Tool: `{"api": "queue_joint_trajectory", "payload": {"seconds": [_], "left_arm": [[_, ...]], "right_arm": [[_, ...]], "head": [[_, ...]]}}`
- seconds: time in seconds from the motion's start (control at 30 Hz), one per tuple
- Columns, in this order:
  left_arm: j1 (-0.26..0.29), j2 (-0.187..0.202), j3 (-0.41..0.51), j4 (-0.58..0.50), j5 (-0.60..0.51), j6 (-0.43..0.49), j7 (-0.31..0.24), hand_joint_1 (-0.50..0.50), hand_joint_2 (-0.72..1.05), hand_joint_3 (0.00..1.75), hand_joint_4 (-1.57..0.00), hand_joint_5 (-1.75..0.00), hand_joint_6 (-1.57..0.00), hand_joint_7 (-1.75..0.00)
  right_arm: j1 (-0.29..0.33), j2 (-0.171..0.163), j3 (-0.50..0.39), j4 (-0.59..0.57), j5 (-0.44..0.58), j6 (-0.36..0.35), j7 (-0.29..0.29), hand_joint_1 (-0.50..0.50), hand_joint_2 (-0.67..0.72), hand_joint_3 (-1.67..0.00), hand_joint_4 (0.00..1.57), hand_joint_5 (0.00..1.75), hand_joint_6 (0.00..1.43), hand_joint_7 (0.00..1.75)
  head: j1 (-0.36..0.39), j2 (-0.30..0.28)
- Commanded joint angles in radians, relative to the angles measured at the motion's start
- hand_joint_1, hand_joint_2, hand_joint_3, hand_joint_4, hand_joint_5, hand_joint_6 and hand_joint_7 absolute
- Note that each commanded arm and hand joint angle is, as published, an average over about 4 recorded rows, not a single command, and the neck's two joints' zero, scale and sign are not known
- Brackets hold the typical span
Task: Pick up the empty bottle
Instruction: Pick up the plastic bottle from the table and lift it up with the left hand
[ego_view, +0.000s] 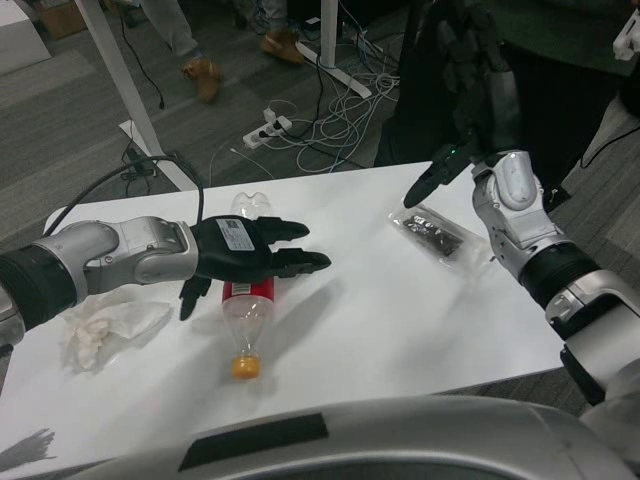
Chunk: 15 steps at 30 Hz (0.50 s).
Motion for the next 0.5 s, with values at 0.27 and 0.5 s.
{"api": "queue_joint_trajectory", "payload": {"seconds": [0.27,0.5], "left_arm": [[0.006,-0.028,-0.039,0.058,-0.004,-0.006,0.012,-0.5,1.03,0.24,0.0,0.0,0.0,0.0],[0.006,-0.053,-0.053,0.113,-0.008,-0.007,0.02,-0.5,1.05,0.46,0.0,0.0,0.0,0.0]], "right_arm": [[0.002,0.004,0.006,0.004,0.006,-0.015,0.001,-0.46,0.6,0.0,0.0,0.0,0.0,0.0],[0.002,0.003,0.009,0.006,0.01,-0.015,0.001,-0.46,0.6,0.0,0.0,0.0,0.0,0.0]], "head": [[0.019,-0.028],[0.024,-0.051]]}}
